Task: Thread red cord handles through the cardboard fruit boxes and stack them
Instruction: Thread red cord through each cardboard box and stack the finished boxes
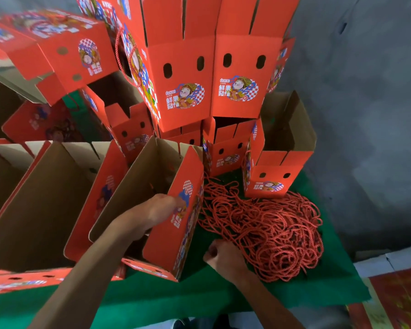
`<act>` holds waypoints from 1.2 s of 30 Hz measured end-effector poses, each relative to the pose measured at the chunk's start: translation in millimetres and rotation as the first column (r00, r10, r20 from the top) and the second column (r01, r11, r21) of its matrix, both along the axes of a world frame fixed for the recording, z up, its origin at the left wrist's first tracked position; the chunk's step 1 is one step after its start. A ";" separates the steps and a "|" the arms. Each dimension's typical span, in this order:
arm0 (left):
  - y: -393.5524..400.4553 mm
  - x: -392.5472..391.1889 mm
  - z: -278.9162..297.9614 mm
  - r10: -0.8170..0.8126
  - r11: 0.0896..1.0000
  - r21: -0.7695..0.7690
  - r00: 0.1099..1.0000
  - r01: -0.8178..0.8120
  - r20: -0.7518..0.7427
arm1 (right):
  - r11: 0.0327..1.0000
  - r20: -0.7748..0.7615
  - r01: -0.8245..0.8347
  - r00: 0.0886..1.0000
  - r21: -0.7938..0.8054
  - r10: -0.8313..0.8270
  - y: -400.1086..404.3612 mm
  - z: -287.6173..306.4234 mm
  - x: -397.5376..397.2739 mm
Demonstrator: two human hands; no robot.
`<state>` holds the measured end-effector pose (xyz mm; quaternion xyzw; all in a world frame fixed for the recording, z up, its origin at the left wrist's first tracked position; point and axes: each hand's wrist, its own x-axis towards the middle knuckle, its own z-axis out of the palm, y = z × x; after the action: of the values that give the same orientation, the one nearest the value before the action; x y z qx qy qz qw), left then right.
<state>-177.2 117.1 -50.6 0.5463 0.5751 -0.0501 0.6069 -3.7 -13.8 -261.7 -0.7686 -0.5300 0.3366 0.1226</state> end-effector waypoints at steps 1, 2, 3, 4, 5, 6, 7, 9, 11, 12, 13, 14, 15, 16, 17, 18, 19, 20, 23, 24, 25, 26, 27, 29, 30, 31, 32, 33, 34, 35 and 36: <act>0.2 -1.2 -0.5 0.005 1.000 -0.008 1.000 -0.005 -0.001 | 0.999 -0.131 0.017 0.991 0.050 -0.011 -1.4 8.2 -1.6; 0.5 -2.5 -0.9 0.019 1.000 -0.017 1.000 -0.019 0.008 | 0.994 -0.267 0.049 0.964 0.097 -0.022 -2.6 18.7 -5.5; 0.7 -3.5 -0.7 0.036 0.999 -0.026 0.999 -0.035 0.025 | 0.985 -0.393 0.093 0.919 0.144 -0.029 -3.2 29.8 -11.1; 0.9 -4.1 -0.9 0.048 0.998 -0.034 0.998 -0.046 0.042 | 0.969 -0.493 0.142 0.870 0.200 -0.025 -3.7 40.0 -17.4; 0.6 -4.0 -1.1 0.053 0.998 -0.040 0.997 -0.051 0.057 | 0.949 -0.563 0.195 0.826 0.248 -0.023 -4.0 48.3 -22.9; 0.6 -3.3 -0.4 0.059 0.997 -0.043 0.996 -0.056 0.066 | 0.931 -0.606 0.240 0.795 0.274 -0.027 -4.2 55.8 -27.2; 0.6 -2.6 0.1 0.070 0.997 -0.043 0.995 -0.067 0.072 | 0.920 -0.633 0.271 0.773 0.283 -0.033 -4.2 61.7 -29.9; 1.2 -1.8 0.3 0.100 0.995 -0.039 0.992 -0.097 0.074 | 0.910 -0.650 0.300 0.759 0.285 -0.046 -2.8 69.0 -30.9; 0.4 0.0 0.7 0.110 0.994 -0.029 0.991 -0.108 0.071 | 0.905 -0.645 0.314 0.762 0.288 -0.059 -1.8 72.6 -30.2; 0.0 1.8 1.0 0.107 0.994 -0.022 0.992 -0.106 0.071 | 0.902 -0.651 0.326 0.756 0.284 -0.069 -1.4 74.5 -30.0; -0.3 4.1 1.1 0.107 0.994 -0.016 0.992 -0.106 0.074 | 0.899 -0.661 0.341 0.746 0.275 -0.081 -1.3 76.4 -29.4; -0.7 6.1 1.0 0.107 0.994 -0.010 0.991 -0.106 0.081 | 0.898 -0.662 0.347 0.744 0.269 -0.089 -1.1 78.4 -28.4; -0.9 7.6 0.3 0.103 0.995 -0.006 0.990 -0.103 0.093 | 0.900 -0.646 0.339 0.758 0.273 -0.090 -0.5 80.4 -26.8; -0.9 8.6 -0.9 0.098 0.995 -0.009 0.990 -0.098 0.104 | 0.906 -0.613 0.315 0.786 0.284 -0.081 0.3 82.0 -25.0; -1.0 9.3 -2.5 0.093 0.996 -0.015 0.989 -0.092 0.113 | 0.913 -0.575 0.282 0.816 0.294 -0.067 0.7 83.5 -23.2; -0.9 10.1 -3.6 0.089 0.996 -0.020 0.989 -0.087 0.118 | 0.918 -0.538 0.252 0.841 0.307 -0.051 1.1 85.6 -21.4; -1.2 10.6 -4.5 0.088 0.996 -0.022 0.989 -0.086 0.122 | 0.920 -0.502 0.220 0.864 0.326 -0.029 2.1 88.0 -19.6; -1.5 11.1 -4.9 0.090 0.996 -0.022 0.988 -0.088 0.124 | 0.918 -0.462 0.182 0.887 0.353 0.001 3.0 90.4 -17.7; -2.5 11.3 -5.6 0.084 0.996 0.006 0.985 -0.086 0.148 | 0.896 -0.305 0.055 0.948 0.442 0.093 7.4 96.0 -15.0; -2.3 9.7 -6.3 0.081 0.997 -0.007 0.984 -0.081 0.157 | 0.887 -0.251 0.013 0.961 0.462 0.117 8.1 97.7 -15.6; -1.4 7.9 -7.3 0.081 0.996 -0.051 0.981 -0.073 0.178 | 0.876 -0.206 -0.020 0.969 0.483 0.135 8.8 98.4 -16.4; -1.0 5.5 -8.9 0.086 0.992 -0.110 0.974 -0.065 0.207 | 0.871 -0.193 -0.027 0.972 0.490 0.138 9.3 98.7 -17.2; -1.5 2.9 -9.6 0.094 0.985 -0.164 0.966 -0.055 0.239 | 0.878 -0.214 0.001 0.970 0.479 0.116 9.7 98.7 -17.1; -3.4 -0.9 -10.0 0.067 0.984 -0.179 0.963 -0.020 0.260 | 0.897 -0.346 0.135 0.938 0.421 0.021 12.2 99.2 -14.1; -4.2 -1.1 -10.9 -0.004 0.992 -0.120 0.971 0.034 0.239 | 0.896 -0.396 0.182 0.918 0.404 -0.009 14.3 98.8 -12.0; -6.2 -0.2 -12.0 -0.106 0.993 -0.030 0.977 0.113 0.186 | 0.891 -0.406 0.189 0.914 0.413 -0.006 16.4 98.0 -10.7; -8.6 1.5 -13.4 -0.202 0.978 0.071 0.973 0.195 0.109 | 0.885 -0.396 0.169 0.918 0.434 0.019 17.9 97.5 -10.8; -10.3 5.2 -15.8 -0.265 0.953 0.160 0.964 0.258 0.025 | 0.875 -0.369 0.133 0.928 0.465 0.055 19.3 97.2 -11.9; -11.5 8.7 -18.1 -0.292 0.927 0.230 0.955 0.296 -0.051 | 0.859 -0.324 0.095 0.942 0.503 0.085 20.1 97.1 -13.4; -13.3 12.8 -19.4 -0.304 0.901 0.289 0.946 0.324 -0.112 | 0.835 -0.268 0.061 0.958 0.547 0.105 20.4 95.9 -14.4; -15.2 17.3 -19.1 -0.316 0.869 0.345 0.934 0.355 -0.167 | 0.810 -0.223 0.040 0.968 0.585 0.113 20.7 95.3 -14.3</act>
<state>-159.9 101.9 -69.7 0.7389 0.5013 -0.0743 0.4441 -18.0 6.9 -166.4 -0.6352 -0.6030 0.2522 0.4115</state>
